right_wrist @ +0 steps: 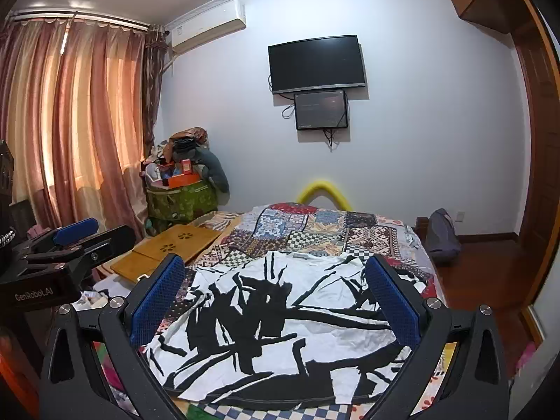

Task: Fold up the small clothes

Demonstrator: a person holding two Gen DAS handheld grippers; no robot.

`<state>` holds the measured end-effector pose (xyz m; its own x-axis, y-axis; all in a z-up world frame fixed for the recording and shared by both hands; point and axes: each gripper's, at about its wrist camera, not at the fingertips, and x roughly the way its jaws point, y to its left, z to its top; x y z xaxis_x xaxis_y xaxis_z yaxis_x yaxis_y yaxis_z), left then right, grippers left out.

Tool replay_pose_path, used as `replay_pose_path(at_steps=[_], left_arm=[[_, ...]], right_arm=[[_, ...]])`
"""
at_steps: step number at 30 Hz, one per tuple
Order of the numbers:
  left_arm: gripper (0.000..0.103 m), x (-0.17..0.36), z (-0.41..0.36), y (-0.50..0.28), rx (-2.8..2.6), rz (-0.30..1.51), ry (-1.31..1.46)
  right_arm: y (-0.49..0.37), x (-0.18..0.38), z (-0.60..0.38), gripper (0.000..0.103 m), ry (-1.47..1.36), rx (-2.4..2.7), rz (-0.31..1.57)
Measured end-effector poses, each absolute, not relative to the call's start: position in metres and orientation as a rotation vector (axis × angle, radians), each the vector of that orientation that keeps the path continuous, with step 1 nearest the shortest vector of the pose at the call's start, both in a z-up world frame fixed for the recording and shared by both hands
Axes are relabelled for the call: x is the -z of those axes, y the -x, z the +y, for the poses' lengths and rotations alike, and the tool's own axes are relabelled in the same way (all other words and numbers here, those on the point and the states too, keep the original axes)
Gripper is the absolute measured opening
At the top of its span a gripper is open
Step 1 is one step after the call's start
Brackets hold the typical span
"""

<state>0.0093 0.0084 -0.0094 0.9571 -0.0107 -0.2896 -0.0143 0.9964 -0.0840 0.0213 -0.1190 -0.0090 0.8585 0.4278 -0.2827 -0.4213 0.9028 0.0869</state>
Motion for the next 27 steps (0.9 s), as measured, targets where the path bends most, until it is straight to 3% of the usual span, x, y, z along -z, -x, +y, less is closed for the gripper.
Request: replay_pose_path(at_steps=[27], left_arm=[[0.103, 0.0116, 0.0073, -0.0104, 0.0, 0.297, 0.085]], right_arm=[[-0.025, 0.01, -0.1239, 0.103, -0.031, -0.437, 0.306]])
